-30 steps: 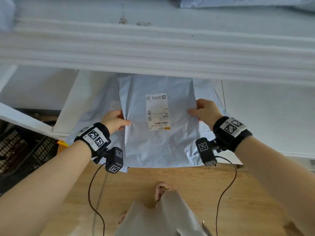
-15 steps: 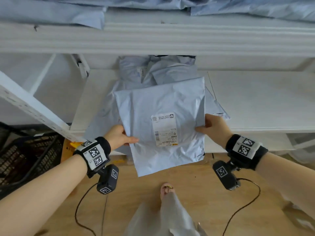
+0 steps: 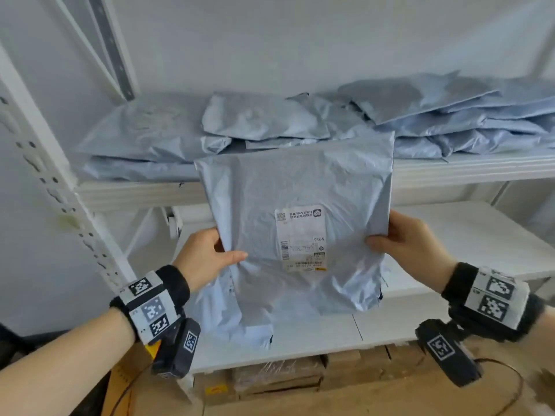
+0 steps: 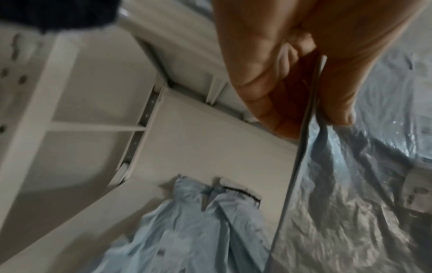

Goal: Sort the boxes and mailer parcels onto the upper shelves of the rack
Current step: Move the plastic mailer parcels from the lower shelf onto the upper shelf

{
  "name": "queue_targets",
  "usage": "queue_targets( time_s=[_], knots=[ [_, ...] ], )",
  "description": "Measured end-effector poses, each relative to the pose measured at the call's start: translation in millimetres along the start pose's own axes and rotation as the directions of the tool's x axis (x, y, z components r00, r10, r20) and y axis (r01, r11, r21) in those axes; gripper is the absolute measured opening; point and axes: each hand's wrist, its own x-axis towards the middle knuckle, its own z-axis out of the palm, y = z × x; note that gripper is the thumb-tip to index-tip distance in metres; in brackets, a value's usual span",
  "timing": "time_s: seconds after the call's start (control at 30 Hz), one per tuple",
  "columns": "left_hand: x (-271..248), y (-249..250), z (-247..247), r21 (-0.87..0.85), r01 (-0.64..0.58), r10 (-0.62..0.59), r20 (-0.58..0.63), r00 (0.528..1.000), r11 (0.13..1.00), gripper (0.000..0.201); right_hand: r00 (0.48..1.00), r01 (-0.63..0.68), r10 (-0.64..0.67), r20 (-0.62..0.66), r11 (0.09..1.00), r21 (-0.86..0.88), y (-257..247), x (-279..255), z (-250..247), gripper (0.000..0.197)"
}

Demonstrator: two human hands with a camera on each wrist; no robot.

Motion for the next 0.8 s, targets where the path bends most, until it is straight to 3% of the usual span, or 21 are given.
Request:
queue_targets(
  time_s=[0.13, 0.33, 0.4, 0.47, 0.57, 0.63, 0.8],
  knots=[
    [14.9, 51.9, -25.1, -0.098, -0.132, 0.126, -0.060, 0.990, 0.986, 0.033, 0.991, 0.092, -0.099, -0.094, 0.993, -0.071, -43.9, 12.9, -37.8, 0.005],
    [42.4, 136.8, -51.7, -0.215, -0.386, 0.366, -0.131, 0.921, 0.897, 0.096, 0.971, 0.141, -0.167, -0.173, 0.978, -0.153, -97.8, 40.5, -93.7, 0.014],
    [50.6, 159.4, -56.7, -0.185, -0.448, 0.426, -0.147, 0.893, 0.875, 0.105, 0.964, 0.140, -0.180, -0.198, 0.970, -0.200, -109.3, 53.9, -111.0, 0.012],
    [60.0, 176.7, -60.0, -0.130, -0.460, 0.444, -0.134, 0.886, 0.878, 0.092, 0.960, 0.136, -0.185, -0.212, 0.965, -0.226, -119.0, 68.5, -126.5, 0.015],
    [81.5, 194.3, -60.9, -0.067, -0.424, 0.416, -0.111, 0.903, 0.903, 0.049, 0.955, 0.146, -0.189, -0.229, 0.970, -0.194, -128.7, 92.9, -143.4, 0.045],
    [99.9, 202.4, -61.0, -0.026, -0.400, 0.393, -0.133, 0.910, 0.916, 0.035, 0.953, 0.169, -0.211, -0.217, 0.966, -0.197, -131.8, 111.5, -152.1, 0.056],
    [153.2, 221.6, -63.8, 0.019, -0.305, 0.305, -0.131, 0.943, 0.952, 0.033, 0.947, 0.191, -0.290, -0.139, 0.854, -0.484, -135.7, 173.4, -171.6, 0.029]
  ],
)
